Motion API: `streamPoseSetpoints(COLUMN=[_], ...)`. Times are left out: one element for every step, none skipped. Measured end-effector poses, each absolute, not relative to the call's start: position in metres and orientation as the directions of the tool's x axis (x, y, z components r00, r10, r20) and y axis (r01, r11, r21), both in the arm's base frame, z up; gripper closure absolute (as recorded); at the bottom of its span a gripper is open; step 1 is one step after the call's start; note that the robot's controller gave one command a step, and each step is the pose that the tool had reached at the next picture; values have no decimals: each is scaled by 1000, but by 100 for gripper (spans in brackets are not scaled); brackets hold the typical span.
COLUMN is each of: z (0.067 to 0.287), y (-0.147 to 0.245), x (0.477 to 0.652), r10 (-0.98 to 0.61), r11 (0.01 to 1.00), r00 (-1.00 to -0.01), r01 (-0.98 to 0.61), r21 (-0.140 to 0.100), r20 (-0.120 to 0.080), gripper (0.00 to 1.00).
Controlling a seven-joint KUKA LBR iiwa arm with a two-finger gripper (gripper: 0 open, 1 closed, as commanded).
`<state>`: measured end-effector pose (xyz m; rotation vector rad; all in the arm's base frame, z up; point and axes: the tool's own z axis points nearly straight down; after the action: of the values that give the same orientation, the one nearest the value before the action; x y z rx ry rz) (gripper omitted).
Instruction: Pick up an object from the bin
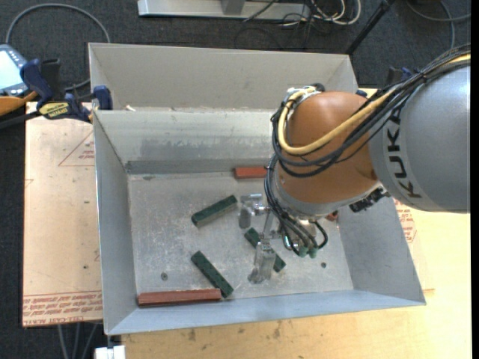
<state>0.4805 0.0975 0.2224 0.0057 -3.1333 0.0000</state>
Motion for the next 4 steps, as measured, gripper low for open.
streamPoseSetpoints(z=[114,71,112,115], y=[109,238,90,137], x=[515,490,541,485], r10=[-204,-242,-145,-126], r11=[979,970,989,992], r00=[-979,-970,-989,-992], r01=[-204,-242,-145,-126], r21=[1,5,-3,2], r20=[5,-8,-6,4], gripper=[0,0,0,0])
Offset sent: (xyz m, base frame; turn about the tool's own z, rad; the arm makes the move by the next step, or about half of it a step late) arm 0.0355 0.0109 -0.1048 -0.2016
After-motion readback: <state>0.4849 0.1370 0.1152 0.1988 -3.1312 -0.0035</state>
